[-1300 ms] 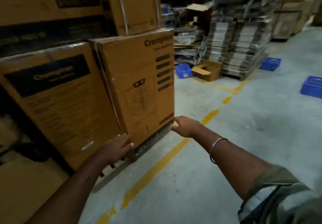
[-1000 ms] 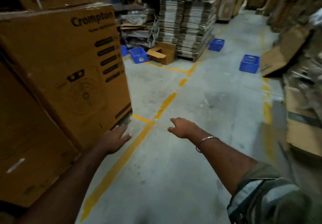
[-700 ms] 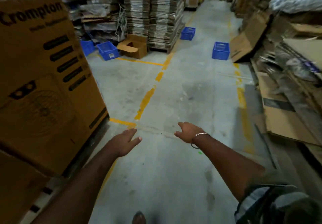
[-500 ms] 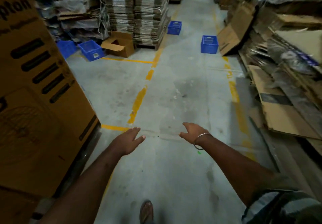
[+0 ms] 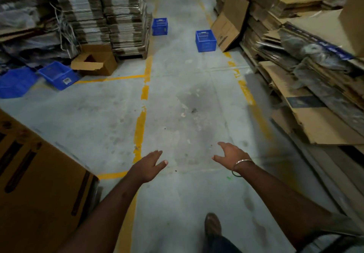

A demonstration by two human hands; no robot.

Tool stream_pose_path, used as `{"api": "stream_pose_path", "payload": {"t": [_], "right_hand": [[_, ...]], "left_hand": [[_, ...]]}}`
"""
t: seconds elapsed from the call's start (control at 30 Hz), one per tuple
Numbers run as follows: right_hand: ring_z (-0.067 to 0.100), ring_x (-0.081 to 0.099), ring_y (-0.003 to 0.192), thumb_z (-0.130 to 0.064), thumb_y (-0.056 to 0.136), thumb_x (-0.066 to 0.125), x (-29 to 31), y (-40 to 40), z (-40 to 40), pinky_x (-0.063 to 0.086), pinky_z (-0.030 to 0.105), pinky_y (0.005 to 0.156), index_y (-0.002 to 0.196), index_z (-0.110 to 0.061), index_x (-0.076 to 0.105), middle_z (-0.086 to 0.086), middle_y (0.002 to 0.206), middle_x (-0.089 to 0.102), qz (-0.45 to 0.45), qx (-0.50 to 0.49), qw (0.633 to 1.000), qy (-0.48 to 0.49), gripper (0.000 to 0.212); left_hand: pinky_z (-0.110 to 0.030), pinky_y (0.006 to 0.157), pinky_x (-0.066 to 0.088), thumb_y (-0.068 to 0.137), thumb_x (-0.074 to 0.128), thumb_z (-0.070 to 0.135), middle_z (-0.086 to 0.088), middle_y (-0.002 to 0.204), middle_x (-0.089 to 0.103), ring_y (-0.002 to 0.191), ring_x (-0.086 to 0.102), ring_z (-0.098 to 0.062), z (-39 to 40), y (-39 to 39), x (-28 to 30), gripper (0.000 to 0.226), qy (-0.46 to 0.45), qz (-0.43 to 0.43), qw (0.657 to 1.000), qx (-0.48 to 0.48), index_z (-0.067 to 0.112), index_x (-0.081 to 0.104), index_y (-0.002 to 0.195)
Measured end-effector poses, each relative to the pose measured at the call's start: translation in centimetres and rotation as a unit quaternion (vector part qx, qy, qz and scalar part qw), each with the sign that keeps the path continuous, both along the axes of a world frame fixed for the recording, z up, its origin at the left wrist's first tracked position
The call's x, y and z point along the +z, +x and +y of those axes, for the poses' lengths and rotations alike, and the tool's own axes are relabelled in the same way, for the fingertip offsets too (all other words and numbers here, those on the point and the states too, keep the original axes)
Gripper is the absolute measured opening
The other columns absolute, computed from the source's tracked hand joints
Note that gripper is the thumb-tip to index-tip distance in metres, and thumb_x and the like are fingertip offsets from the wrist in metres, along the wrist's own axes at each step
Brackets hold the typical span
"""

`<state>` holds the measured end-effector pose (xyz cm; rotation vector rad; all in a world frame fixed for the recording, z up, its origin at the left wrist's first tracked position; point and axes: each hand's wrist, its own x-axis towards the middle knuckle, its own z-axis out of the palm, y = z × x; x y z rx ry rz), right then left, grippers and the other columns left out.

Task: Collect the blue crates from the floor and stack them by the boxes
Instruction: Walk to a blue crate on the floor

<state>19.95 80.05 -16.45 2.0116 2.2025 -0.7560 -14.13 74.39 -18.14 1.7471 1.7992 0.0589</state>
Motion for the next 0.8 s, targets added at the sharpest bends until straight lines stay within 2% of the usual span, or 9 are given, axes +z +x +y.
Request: {"api": "stream_pose_path", "payload": {"t": [0.17, 0.27, 0.37, 0.53, 0.8], "right_hand": [[0.028, 0.046, 0.132, -0.06, 0.082, 0.053, -2.2, 1.8, 8.2, 0.041, 0.042, 0.105, 0.146, -0.022, 0.034, 0.008, 0.146, 0.045, -0.019, -0.029, 0.999, -0.024, 0.077], [0.03, 0.048, 0.128, -0.061, 0.08, 0.051, -3.4, 2.8, 14.6, 0.043, 0.043, 0.102, 0.142, -0.02, 0.037, 0.009, 0.143, 0.048, -0.039, -0.023, 0.999, -0.028, 0.075], [0.028, 0.048, 0.129, -0.065, 0.077, 0.049, -4.2, 3.0, 20.8, 0.044, 0.042, 0.1, 0.141, -0.023, 0.037, 0.006, 0.143, 0.047, -0.046, -0.013, 0.998, -0.045, 0.078], [0.026, 0.042, 0.135, -0.067, 0.077, 0.049, -3.7, 3.0, 32.3, 0.039, 0.041, 0.106, 0.148, -0.025, 0.031, 0.003, 0.15, 0.04, -0.024, -0.027, 0.998, -0.053, 0.084], [0.025, 0.041, 0.136, -0.065, 0.079, 0.05, -4.1, 2.6, 51.5, 0.038, 0.041, 0.107, 0.148, -0.024, 0.031, 0.003, 0.15, 0.04, -0.01, -0.033, 0.998, -0.047, 0.082]], "left_hand": [[-0.039, 0.124, 0.02, 0.096, 0.03, 0.067, -0.007, 0.169, 0.022, 0.156, 0.018, -0.022, 10.3, 1.3, -1.7, 0.079, 0.007, 0.095, 0.993, -0.067, 0.023, 0.021, 0.161], [-0.043, 0.124, 0.02, 0.101, 0.031, 0.062, -0.007, 0.169, 0.019, 0.157, 0.015, -0.023, 18.4, 1.6, -2.7, 0.074, 0.0, 0.125, 0.988, -0.091, 0.021, 0.02, 0.162], [-0.043, 0.125, 0.019, 0.103, 0.033, 0.059, -0.006, 0.17, 0.017, 0.157, 0.013, -0.022, 25.8, 2.0, -2.9, 0.073, -0.018, 0.121, 0.989, -0.082, 0.018, 0.018, 0.162], [-0.04, 0.125, 0.019, 0.103, 0.034, 0.058, -0.004, 0.169, 0.02, 0.157, 0.014, -0.021, 37.7, 3.3, -1.4, 0.072, -0.004, 0.086, 0.995, -0.057, 0.018, 0.021, 0.161], [-0.037, 0.122, 0.023, 0.102, 0.041, 0.057, -0.005, 0.165, 0.033, 0.154, 0.026, -0.022, 55.4, 1.6, -2.8, 0.069, 0.027, 0.025, 0.999, -0.003, 0.019, 0.029, 0.159]]}}
